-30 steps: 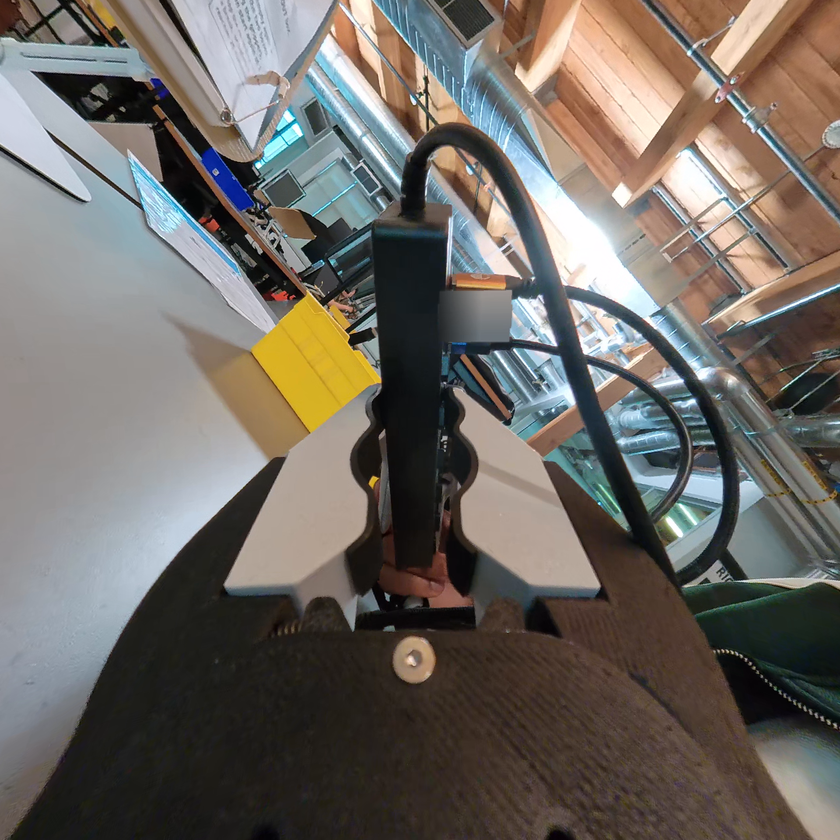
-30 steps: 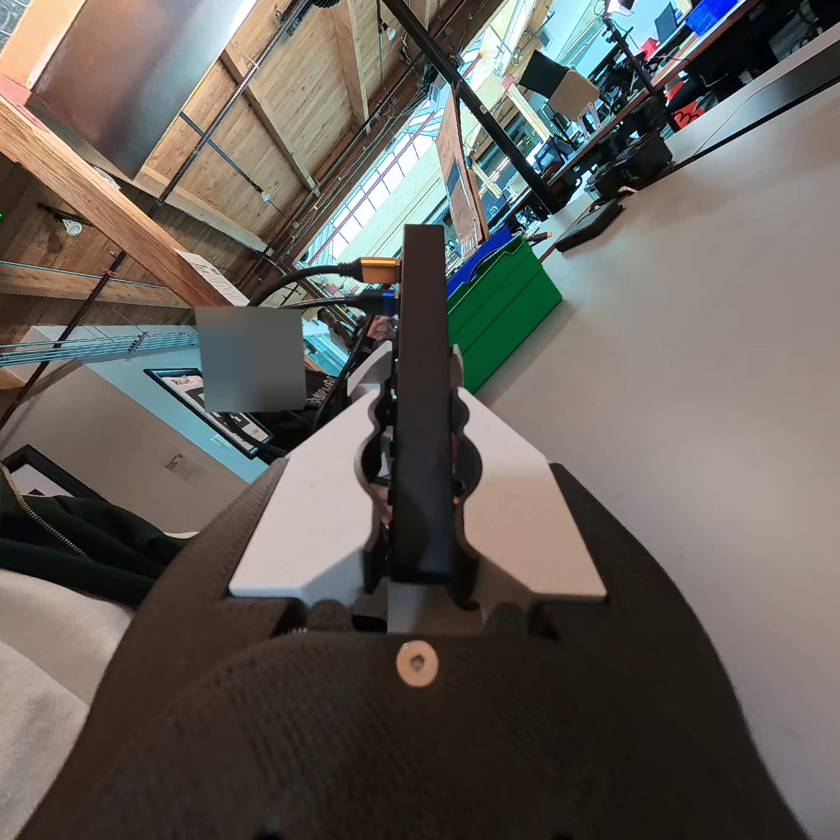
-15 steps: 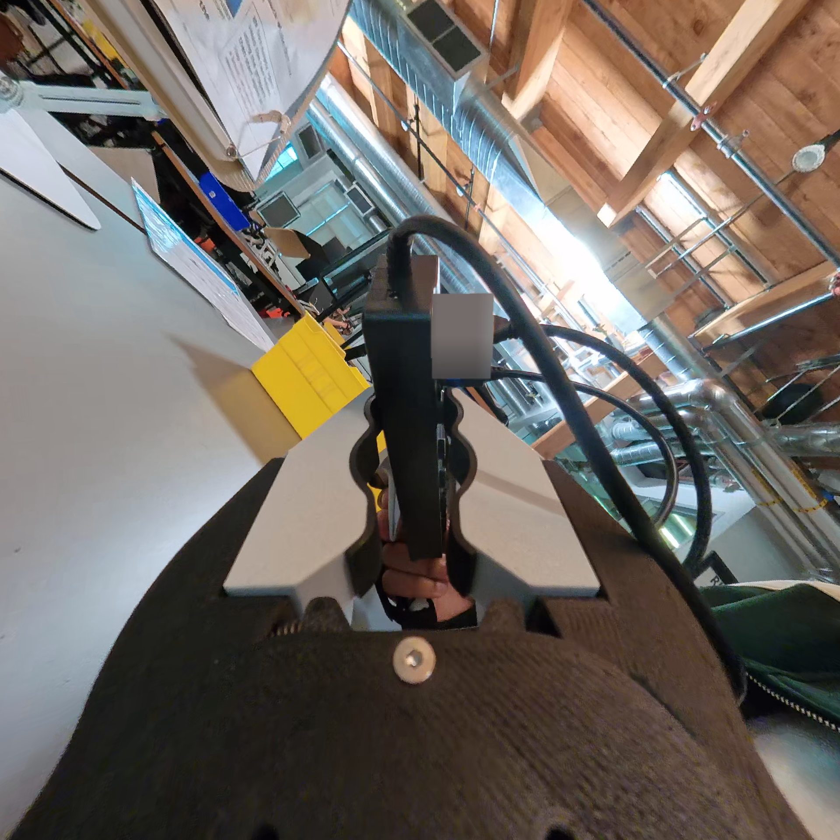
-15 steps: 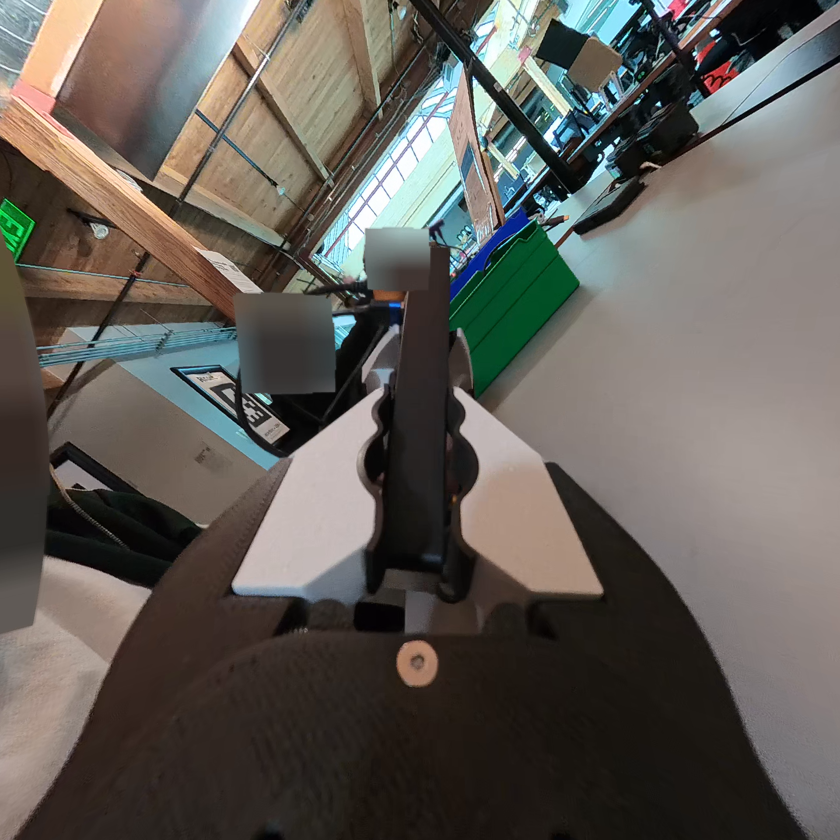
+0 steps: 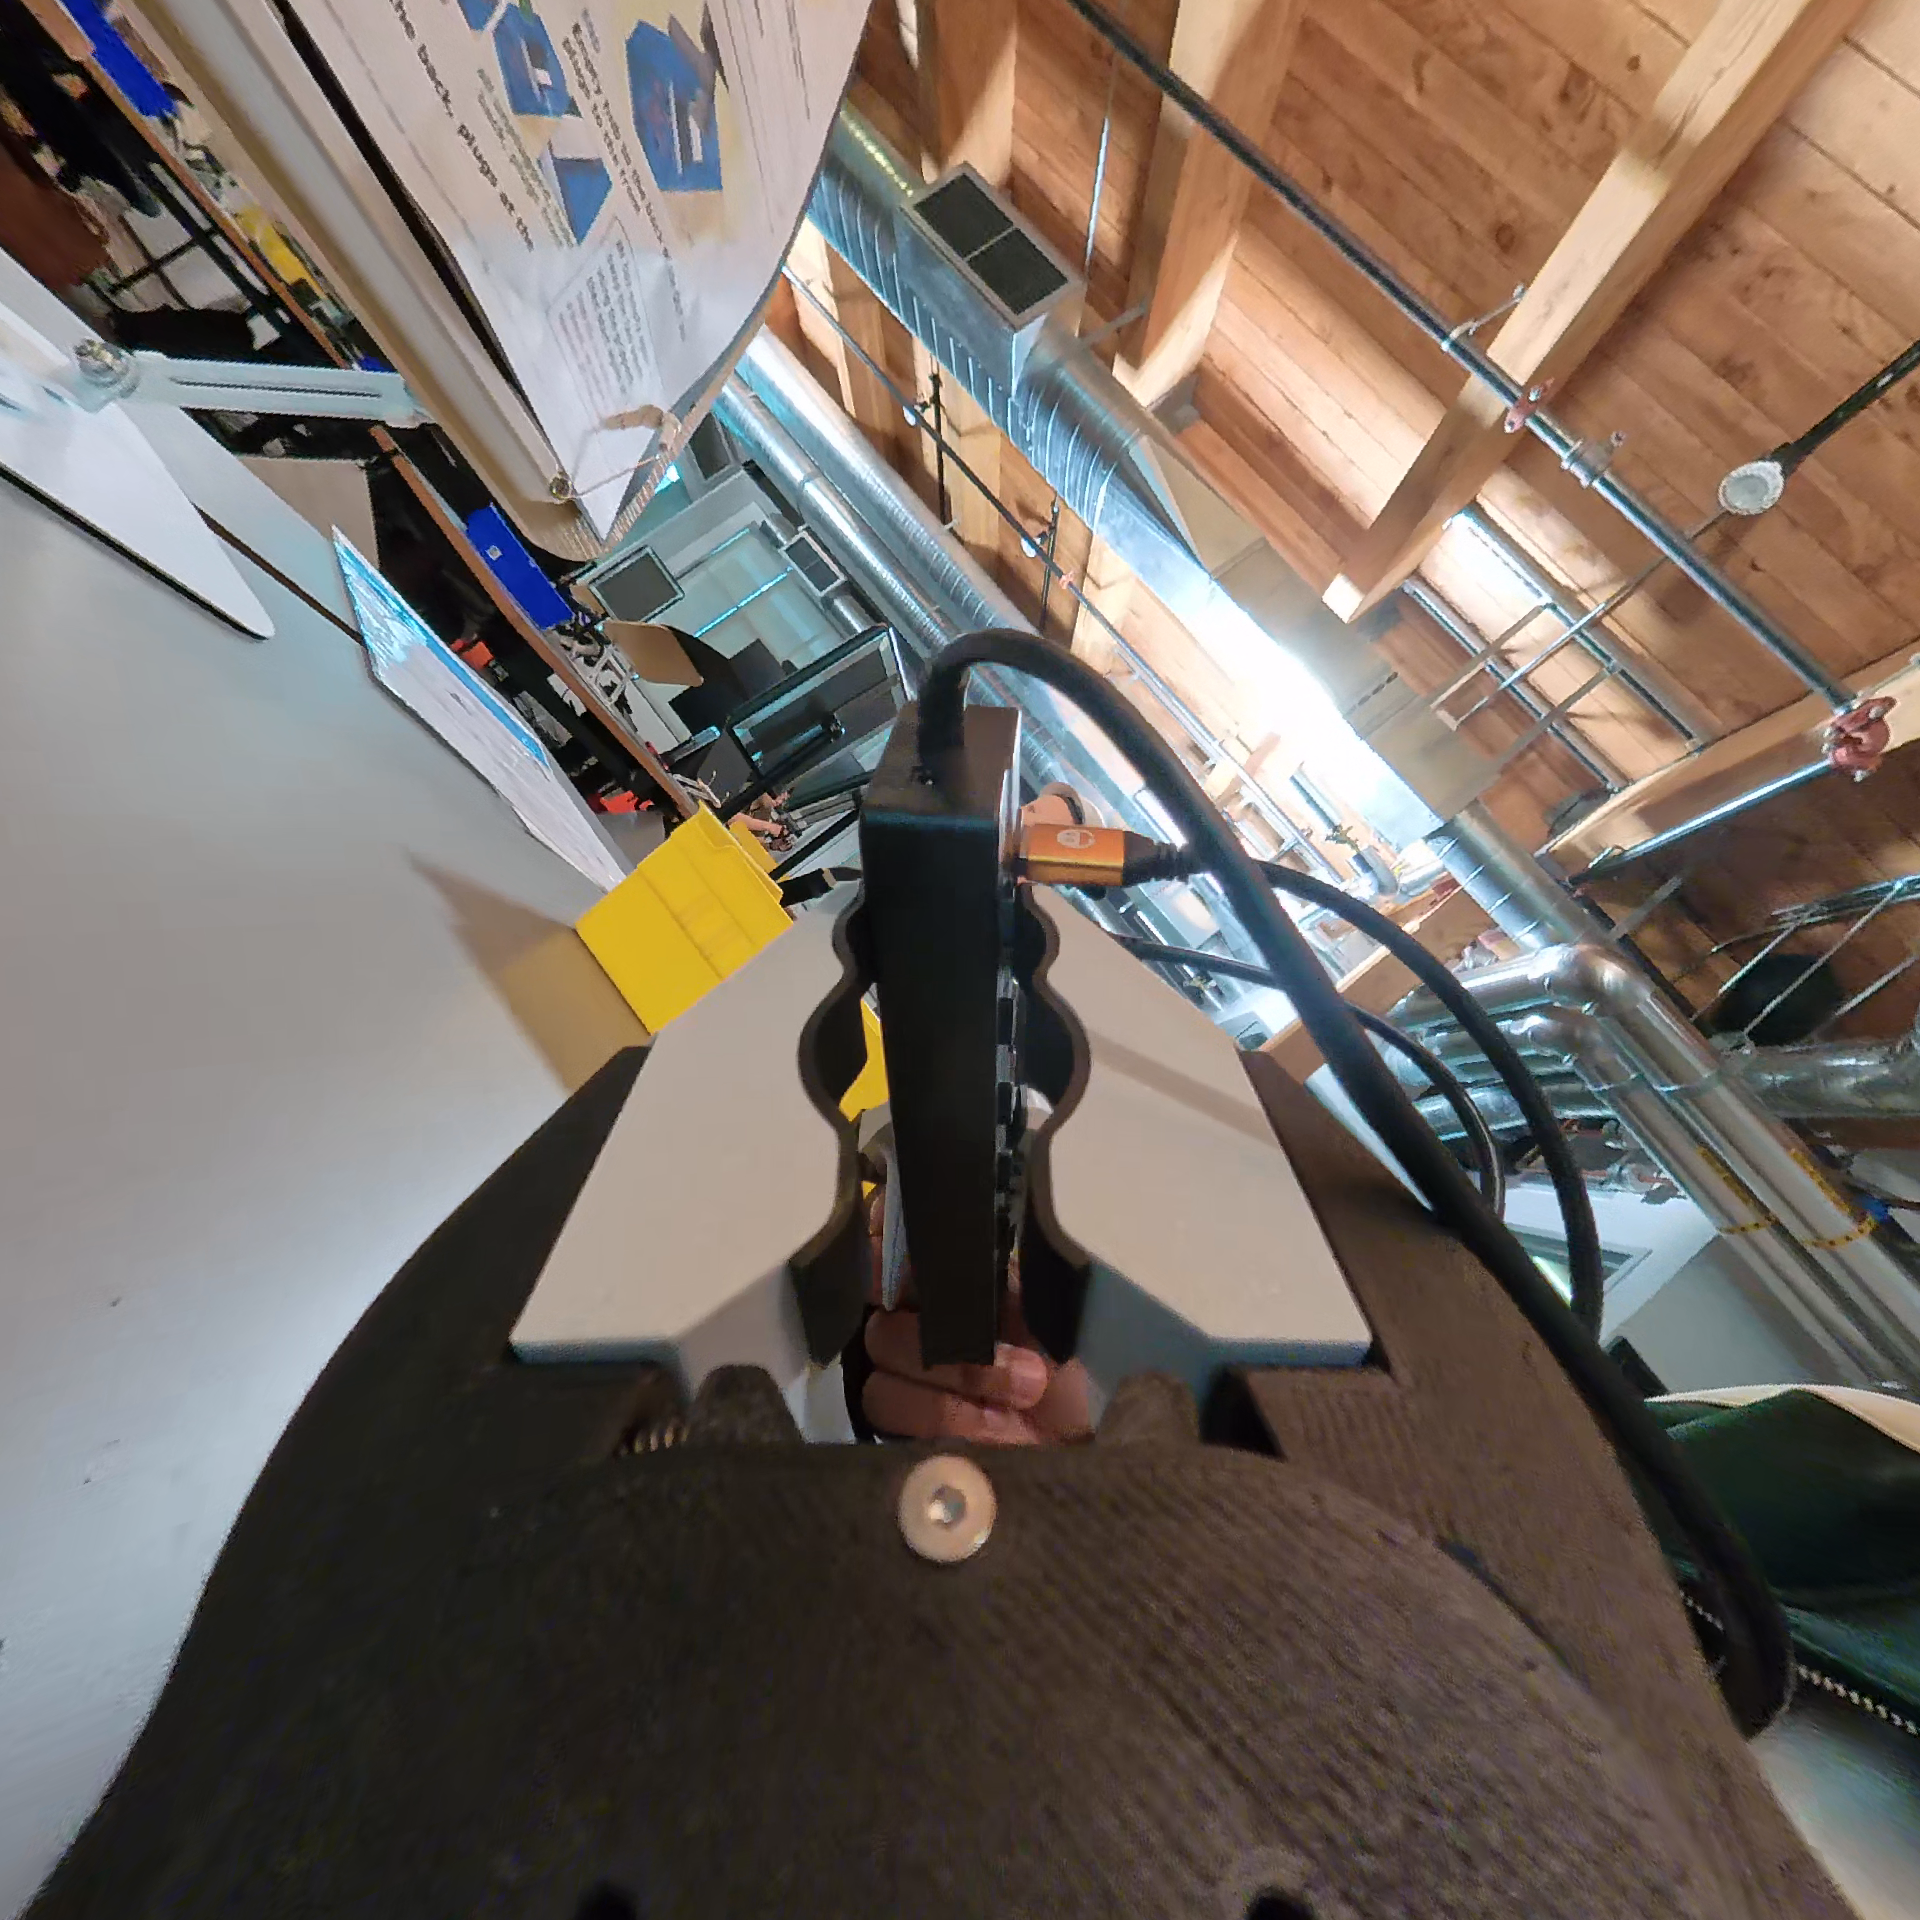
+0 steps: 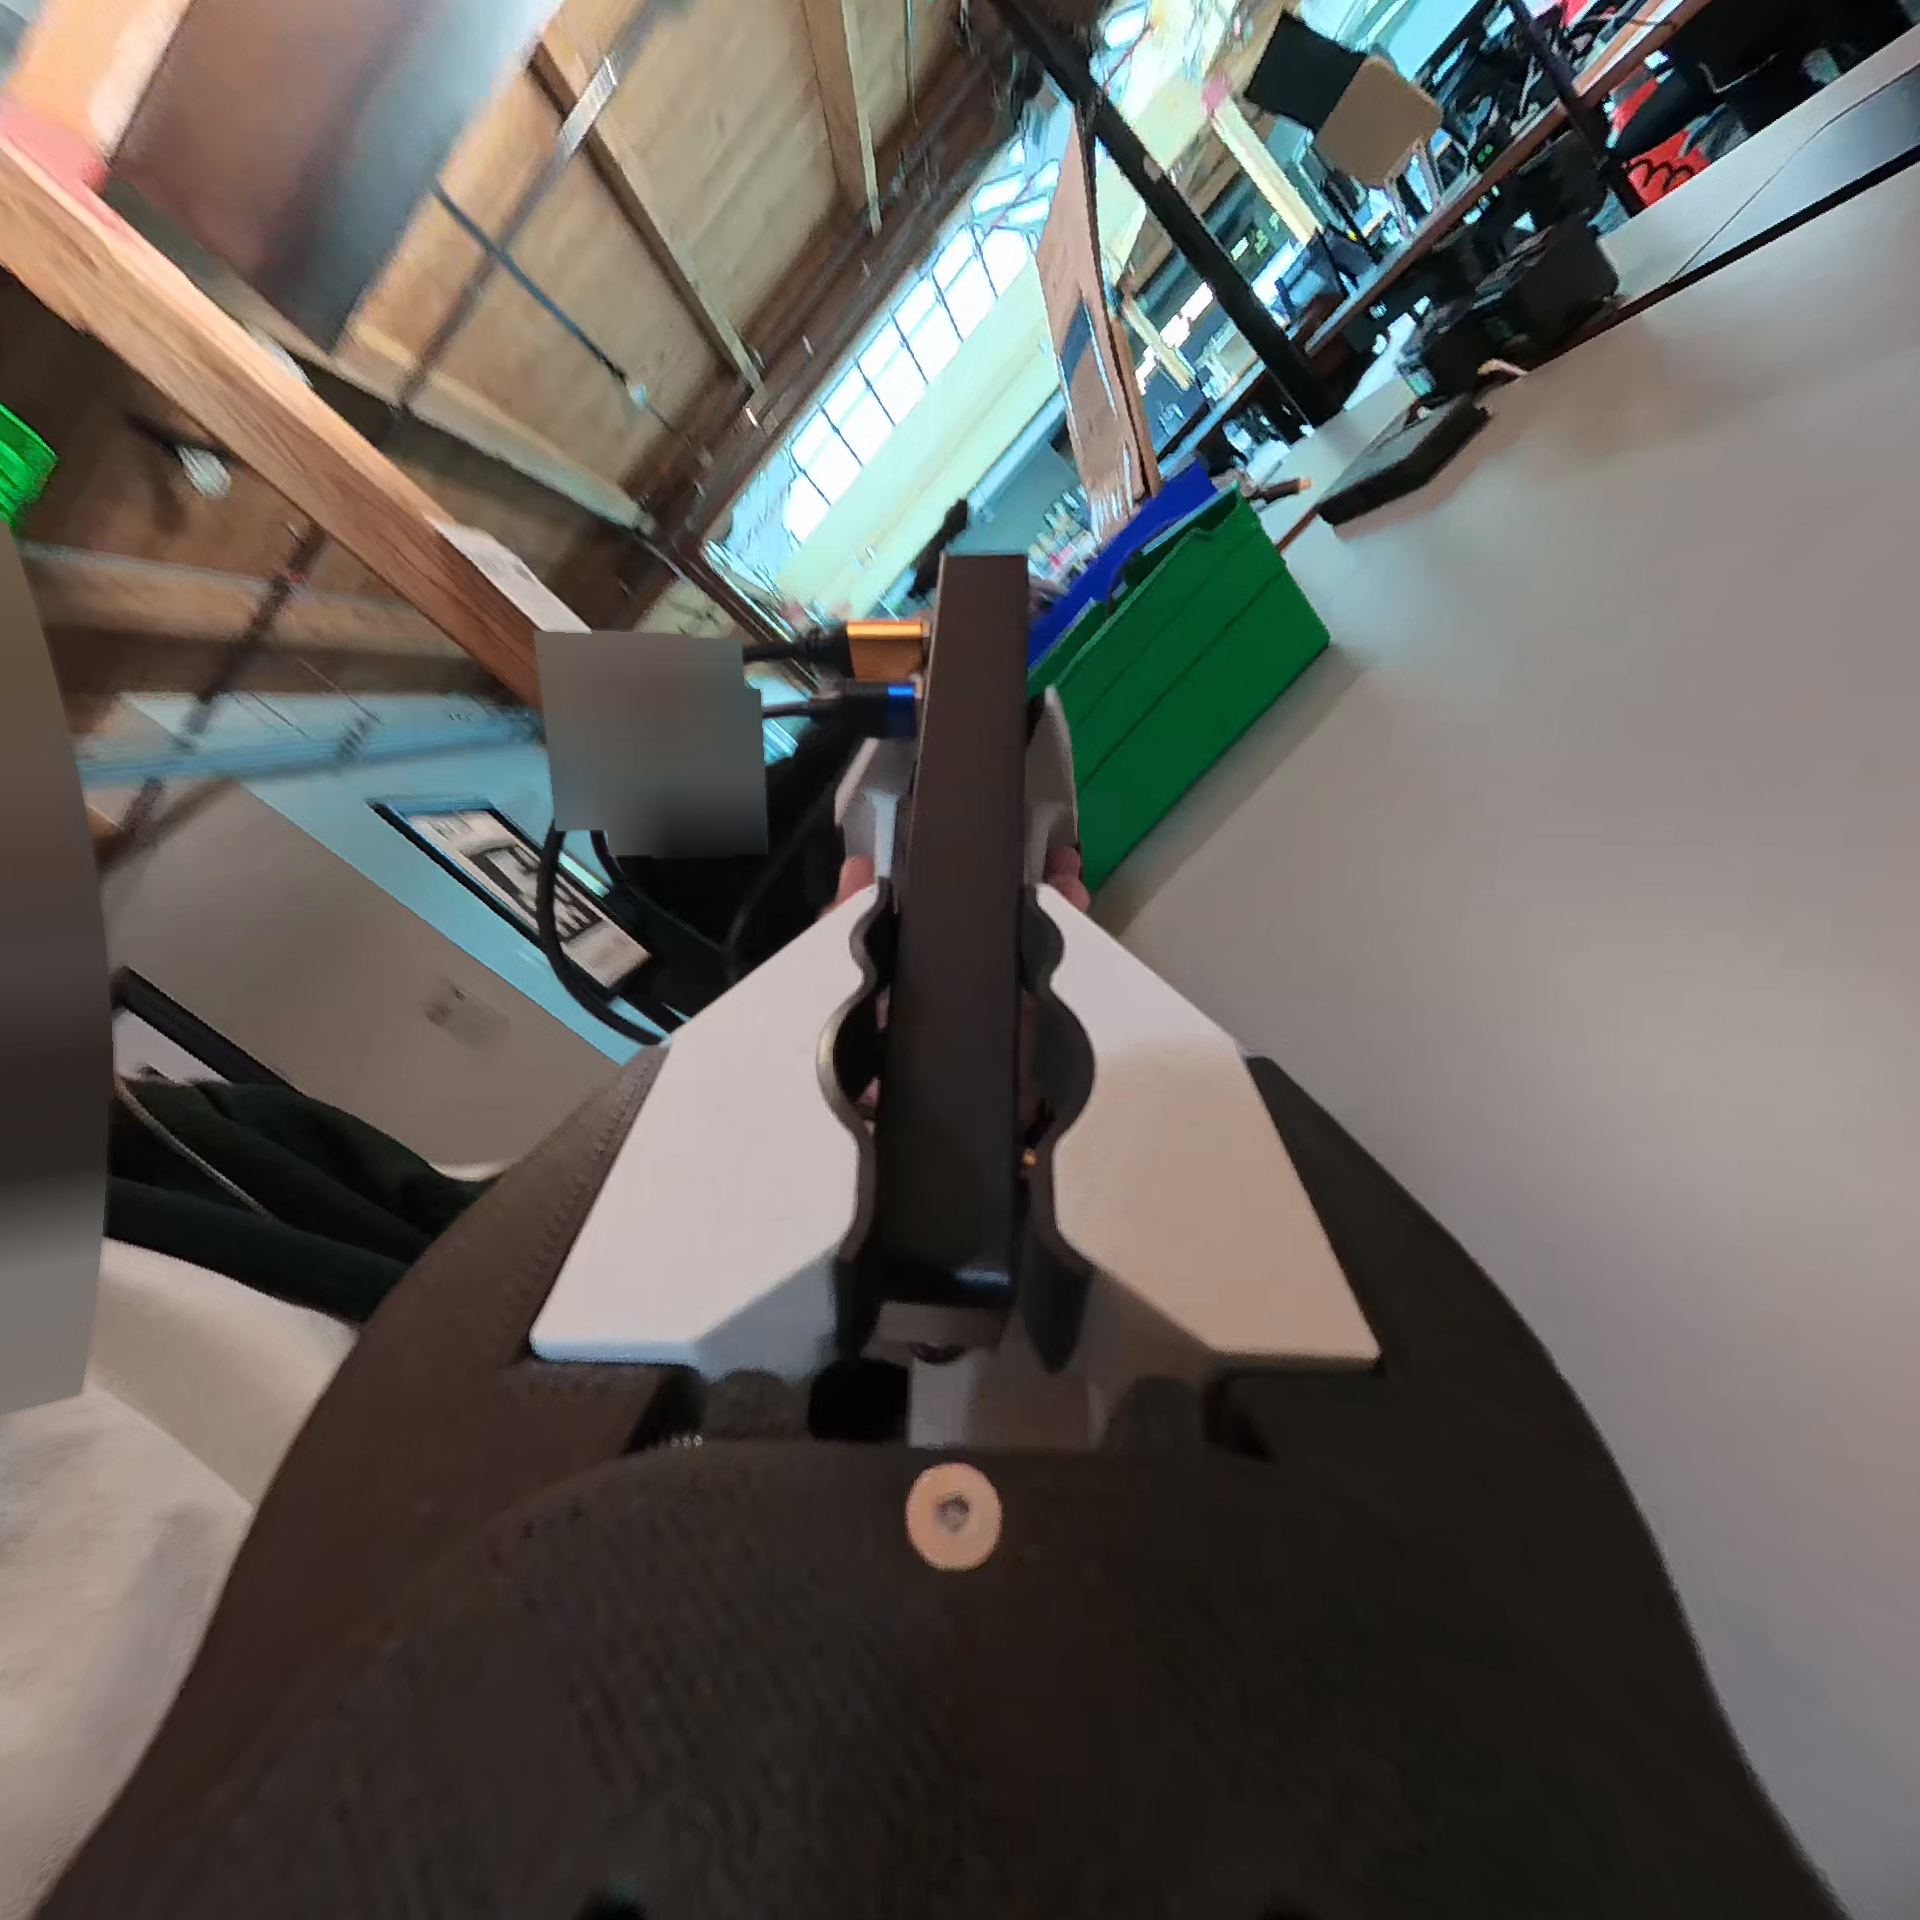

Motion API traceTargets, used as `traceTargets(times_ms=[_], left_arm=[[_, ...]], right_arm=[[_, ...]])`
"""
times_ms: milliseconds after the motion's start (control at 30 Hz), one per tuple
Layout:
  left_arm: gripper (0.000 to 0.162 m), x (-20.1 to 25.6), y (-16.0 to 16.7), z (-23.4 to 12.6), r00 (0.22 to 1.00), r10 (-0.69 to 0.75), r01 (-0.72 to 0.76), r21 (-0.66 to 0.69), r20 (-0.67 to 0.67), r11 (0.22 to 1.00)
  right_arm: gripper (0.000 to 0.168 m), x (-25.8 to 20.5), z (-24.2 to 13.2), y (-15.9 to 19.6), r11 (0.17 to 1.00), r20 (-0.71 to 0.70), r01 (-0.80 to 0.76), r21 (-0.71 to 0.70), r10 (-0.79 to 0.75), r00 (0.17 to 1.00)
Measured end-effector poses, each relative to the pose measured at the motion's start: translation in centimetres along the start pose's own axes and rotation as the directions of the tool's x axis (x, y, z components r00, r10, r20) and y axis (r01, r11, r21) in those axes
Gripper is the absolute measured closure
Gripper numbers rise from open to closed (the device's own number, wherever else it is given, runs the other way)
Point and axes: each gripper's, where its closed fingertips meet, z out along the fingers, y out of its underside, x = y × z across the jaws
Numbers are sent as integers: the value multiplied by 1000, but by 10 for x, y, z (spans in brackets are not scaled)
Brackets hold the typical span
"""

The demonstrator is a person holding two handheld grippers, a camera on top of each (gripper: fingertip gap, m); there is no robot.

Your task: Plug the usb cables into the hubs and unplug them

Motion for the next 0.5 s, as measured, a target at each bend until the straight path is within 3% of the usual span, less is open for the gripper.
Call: traceTargets(times_ms=[500], left_arm=[[141,-7,-9,-4,998,29,-31,43,56,999]], right_arm=[[141,8,-1,-4,999,-45,20,36,-19,999]])
